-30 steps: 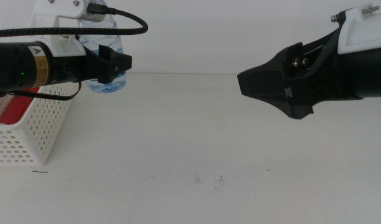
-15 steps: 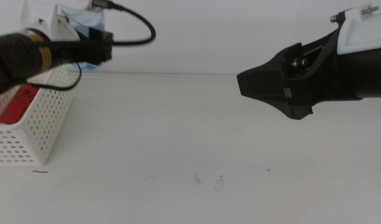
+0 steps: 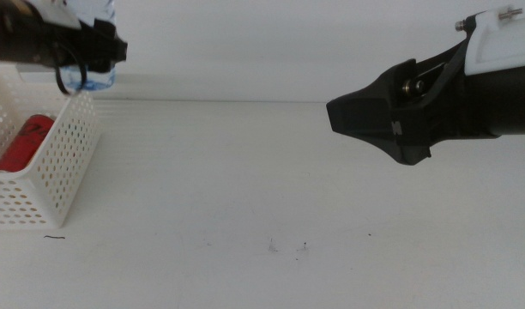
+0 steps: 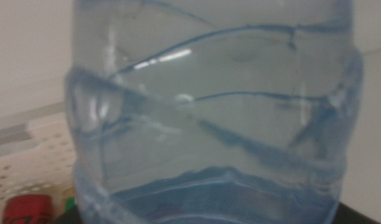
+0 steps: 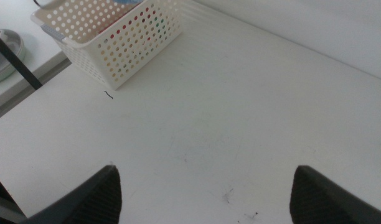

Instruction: Use arms to grab the bottles and put them into the dustbin to the left of the table.

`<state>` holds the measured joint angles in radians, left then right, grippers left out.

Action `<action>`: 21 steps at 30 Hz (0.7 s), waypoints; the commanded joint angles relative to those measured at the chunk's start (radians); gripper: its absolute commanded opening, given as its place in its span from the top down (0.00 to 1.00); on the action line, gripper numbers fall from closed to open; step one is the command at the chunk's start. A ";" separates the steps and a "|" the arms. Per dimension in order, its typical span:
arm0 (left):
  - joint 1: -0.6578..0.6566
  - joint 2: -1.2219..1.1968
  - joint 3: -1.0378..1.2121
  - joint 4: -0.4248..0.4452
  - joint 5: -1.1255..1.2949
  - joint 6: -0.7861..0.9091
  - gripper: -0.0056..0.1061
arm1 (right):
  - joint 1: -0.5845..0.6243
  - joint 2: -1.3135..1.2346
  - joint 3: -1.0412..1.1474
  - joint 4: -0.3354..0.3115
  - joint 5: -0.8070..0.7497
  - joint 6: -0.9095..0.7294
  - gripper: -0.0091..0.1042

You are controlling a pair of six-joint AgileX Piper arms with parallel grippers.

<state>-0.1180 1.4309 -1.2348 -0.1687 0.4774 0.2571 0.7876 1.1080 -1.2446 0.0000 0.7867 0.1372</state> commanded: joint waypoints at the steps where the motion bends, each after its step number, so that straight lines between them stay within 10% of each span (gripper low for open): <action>1: 0.040 -0.011 -0.097 -0.170 0.050 0.170 0.97 | 0.002 -0.004 -0.006 -0.011 -0.004 -0.003 0.12; 12: 0.283 0.278 -0.586 -0.127 0.685 0.192 0.97 | 0.002 -0.004 -0.006 -0.011 -0.004 -0.003 0.12; 21: 0.437 0.462 -0.645 -0.152 0.744 0.189 0.97 | 0.002 -0.004 -0.006 -0.011 -0.004 -0.003 0.12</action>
<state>0.3010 1.8833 -1.8630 -0.2952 1.2335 0.4458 0.7876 1.1080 -1.2446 0.0000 0.7867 0.1372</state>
